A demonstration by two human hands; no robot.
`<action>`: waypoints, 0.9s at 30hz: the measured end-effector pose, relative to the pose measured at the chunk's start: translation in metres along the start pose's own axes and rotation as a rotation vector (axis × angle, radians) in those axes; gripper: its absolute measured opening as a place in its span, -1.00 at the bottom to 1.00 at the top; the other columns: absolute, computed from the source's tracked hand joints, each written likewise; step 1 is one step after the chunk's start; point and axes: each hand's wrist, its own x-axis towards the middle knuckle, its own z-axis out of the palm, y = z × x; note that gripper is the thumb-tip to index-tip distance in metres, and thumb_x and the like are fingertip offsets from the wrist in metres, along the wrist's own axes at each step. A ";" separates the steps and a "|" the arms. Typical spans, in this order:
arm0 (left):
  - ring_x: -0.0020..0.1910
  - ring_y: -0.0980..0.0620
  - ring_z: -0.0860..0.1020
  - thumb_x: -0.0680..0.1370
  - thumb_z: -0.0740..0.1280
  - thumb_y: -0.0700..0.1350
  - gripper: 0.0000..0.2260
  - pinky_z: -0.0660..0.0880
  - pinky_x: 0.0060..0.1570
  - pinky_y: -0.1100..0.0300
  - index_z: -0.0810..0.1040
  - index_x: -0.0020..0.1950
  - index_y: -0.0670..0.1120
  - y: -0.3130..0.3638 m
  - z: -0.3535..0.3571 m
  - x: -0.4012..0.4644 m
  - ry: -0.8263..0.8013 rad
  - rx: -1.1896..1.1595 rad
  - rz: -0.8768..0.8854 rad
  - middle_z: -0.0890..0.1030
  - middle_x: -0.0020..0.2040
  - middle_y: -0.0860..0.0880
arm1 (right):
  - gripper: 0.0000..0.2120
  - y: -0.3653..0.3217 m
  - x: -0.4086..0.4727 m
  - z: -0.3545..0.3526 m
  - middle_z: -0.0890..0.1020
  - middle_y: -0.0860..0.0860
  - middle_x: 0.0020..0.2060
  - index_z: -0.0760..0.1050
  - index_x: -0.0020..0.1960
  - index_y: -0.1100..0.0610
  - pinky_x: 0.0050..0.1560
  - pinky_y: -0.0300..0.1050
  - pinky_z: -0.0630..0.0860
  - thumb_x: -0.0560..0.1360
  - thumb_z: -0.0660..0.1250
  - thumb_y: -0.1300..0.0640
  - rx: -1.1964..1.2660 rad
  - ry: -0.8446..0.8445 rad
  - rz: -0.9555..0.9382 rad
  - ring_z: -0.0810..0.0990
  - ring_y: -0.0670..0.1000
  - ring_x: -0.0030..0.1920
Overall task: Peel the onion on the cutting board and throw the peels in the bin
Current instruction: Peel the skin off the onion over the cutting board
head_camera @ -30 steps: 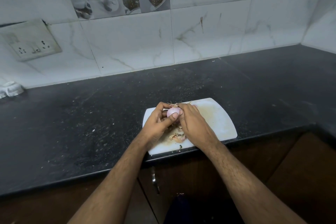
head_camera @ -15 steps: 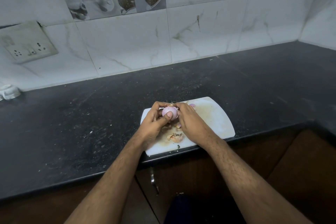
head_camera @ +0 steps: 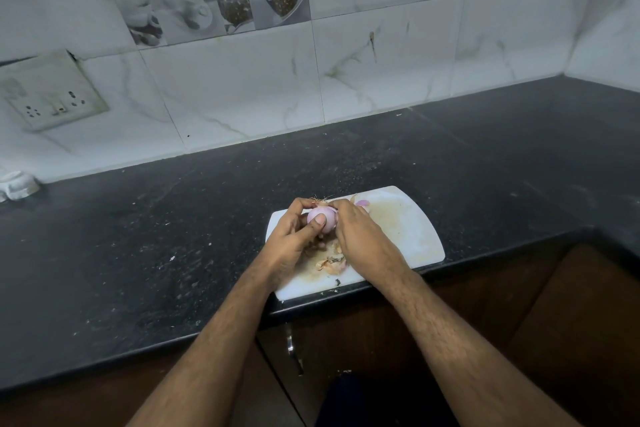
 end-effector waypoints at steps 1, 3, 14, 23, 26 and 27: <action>-0.03 -0.12 0.58 0.59 0.43 -0.04 -0.67 0.59 -0.03 0.10 0.51 0.30 -0.11 0.000 0.000 0.000 -0.001 -0.007 -0.003 0.70 0.10 -0.17 | -0.73 0.000 -0.001 -0.001 0.55 0.00 0.10 0.38 0.35 0.09 -0.03 -0.06 0.47 0.71 0.04 0.11 0.015 0.016 -0.011 0.50 -0.02 0.05; 0.05 -0.11 0.61 0.60 0.42 -0.05 -0.68 0.57 0.04 0.06 0.51 0.31 -0.10 -0.001 0.001 0.000 -0.010 0.005 -0.004 0.69 0.18 -0.22 | -0.77 0.000 -0.002 -0.003 0.58 -0.01 0.05 0.39 0.28 0.05 -0.02 0.01 0.52 0.72 0.03 0.04 0.049 0.045 -0.025 0.52 -0.01 0.02; -0.04 0.07 0.66 0.61 0.47 -0.20 -0.68 0.61 -0.10 0.25 0.46 0.23 -0.33 0.004 0.007 -0.004 -0.005 0.095 0.065 0.69 0.00 -0.05 | -0.83 -0.007 -0.006 -0.007 0.49 -0.02 -0.02 0.36 0.22 0.07 -0.08 0.02 0.51 0.68 0.06 0.18 -0.038 -0.006 -0.029 0.45 -0.01 -0.03; 0.03 -0.01 0.68 0.62 0.44 -0.19 -0.70 0.64 0.03 0.15 0.45 0.24 -0.30 0.005 0.008 -0.005 -0.044 0.060 0.044 0.70 0.03 -0.08 | -0.85 -0.011 -0.003 -0.004 0.51 0.04 0.06 0.33 0.22 0.10 0.00 0.03 0.55 0.69 0.07 0.13 -0.061 -0.012 0.078 0.50 0.01 0.02; 0.02 -0.06 0.69 0.62 0.47 -0.15 -0.70 0.66 0.02 0.09 0.48 0.24 -0.25 0.004 0.009 -0.004 -0.038 0.038 0.029 0.70 0.04 -0.11 | -0.86 -0.009 -0.003 -0.005 0.53 0.03 0.04 0.29 0.21 0.06 -0.03 0.04 0.58 0.67 0.08 0.11 -0.022 -0.002 0.099 0.54 -0.01 -0.04; 0.04 -0.10 0.69 0.61 0.47 -0.13 -0.71 0.67 0.06 0.02 0.50 0.24 -0.23 0.004 0.009 -0.003 -0.038 0.021 0.022 0.70 0.07 -0.14 | -0.84 -0.008 -0.003 -0.006 0.55 0.02 0.03 0.29 0.23 0.06 -0.05 0.04 0.60 0.67 0.09 0.10 -0.010 0.012 0.113 0.56 -0.03 -0.07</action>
